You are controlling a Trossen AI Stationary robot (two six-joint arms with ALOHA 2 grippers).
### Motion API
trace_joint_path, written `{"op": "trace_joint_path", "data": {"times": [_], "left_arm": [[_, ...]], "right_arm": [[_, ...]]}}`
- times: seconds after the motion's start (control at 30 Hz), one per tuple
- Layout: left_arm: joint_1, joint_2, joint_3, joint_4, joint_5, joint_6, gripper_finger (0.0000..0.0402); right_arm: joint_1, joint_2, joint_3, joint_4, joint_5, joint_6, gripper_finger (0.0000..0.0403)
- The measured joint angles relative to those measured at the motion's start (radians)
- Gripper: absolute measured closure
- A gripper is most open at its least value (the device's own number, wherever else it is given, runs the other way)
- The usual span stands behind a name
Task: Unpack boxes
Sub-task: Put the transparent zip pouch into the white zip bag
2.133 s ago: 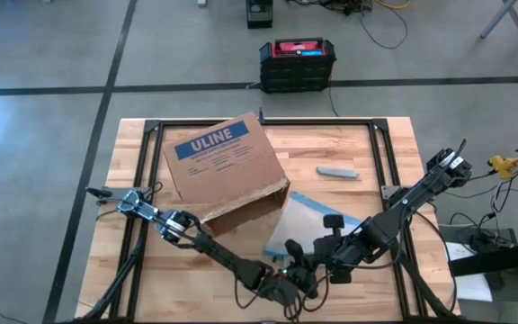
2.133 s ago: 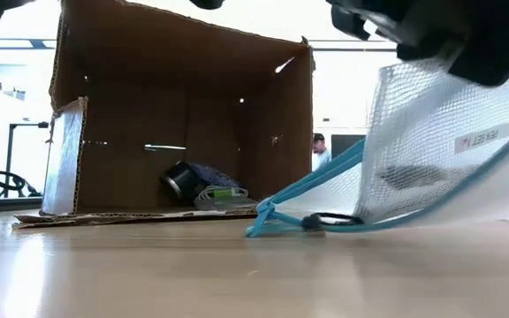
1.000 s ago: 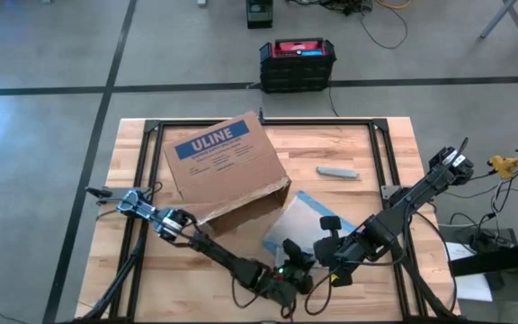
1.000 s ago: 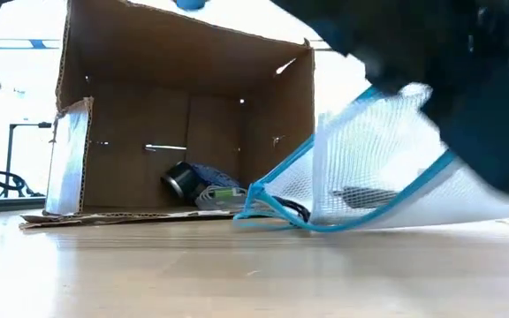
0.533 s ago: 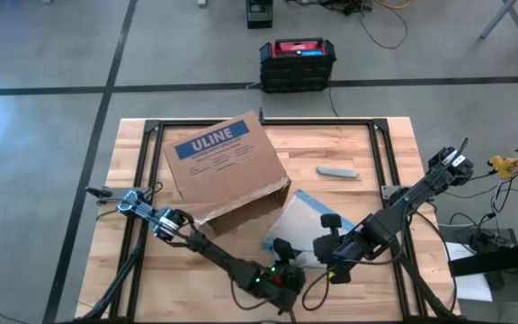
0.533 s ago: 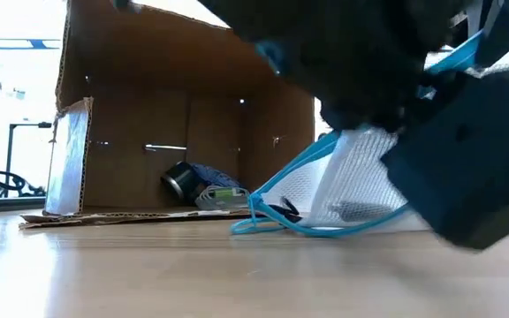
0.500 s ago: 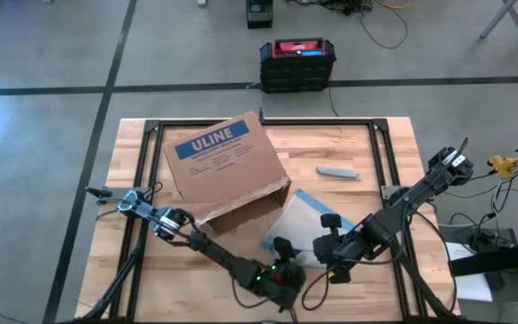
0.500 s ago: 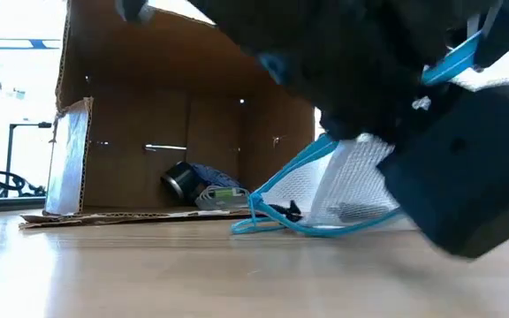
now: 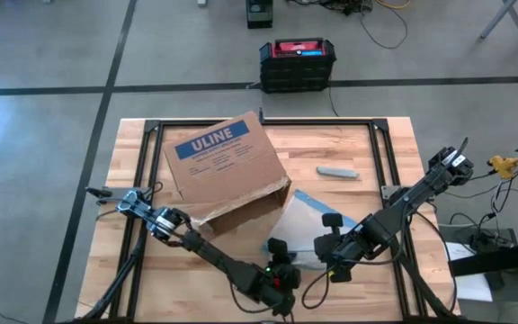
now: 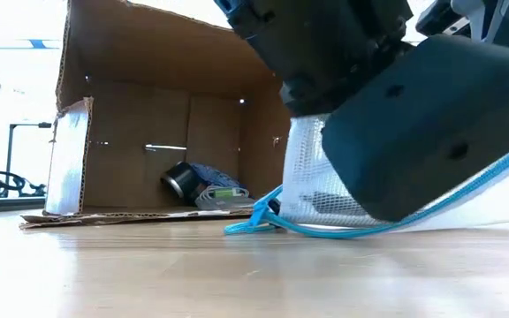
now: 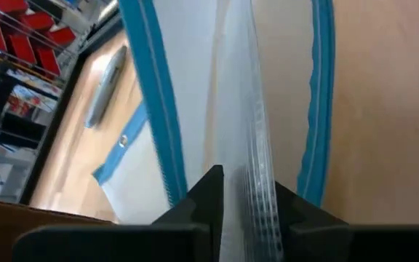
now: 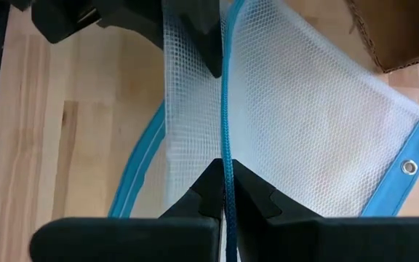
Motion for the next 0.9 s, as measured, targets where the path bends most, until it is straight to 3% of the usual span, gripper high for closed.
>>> {"op": "trace_joint_path", "data": {"times": [0.17, 0.4, 0.6, 0.9], "left_arm": [[0.014, 0.007, -0.013, 0.105, -0.018, 0.031, 0.0391], [0.040, 0.011, -0.076, 0.511, -0.005, 0.255, 0.0401], [0.075, 0.011, -0.189, 0.746, 0.003, 0.312, 0.0401], [0.153, 0.010, -0.281, 0.735, 0.088, 0.146, 0.0387]], "right_arm": [[0.000, 0.000, 0.000, 0.004, 0.000, -0.014, 0.0403], [0.000, -0.002, 0.009, 0.013, 0.007, -0.043, 0.0403], [0.000, -0.011, 0.019, 0.013, 0.026, -0.057, 0.0403], [0.000, -0.011, 0.018, 0.028, 0.027, -0.068, 0.0403]]}}
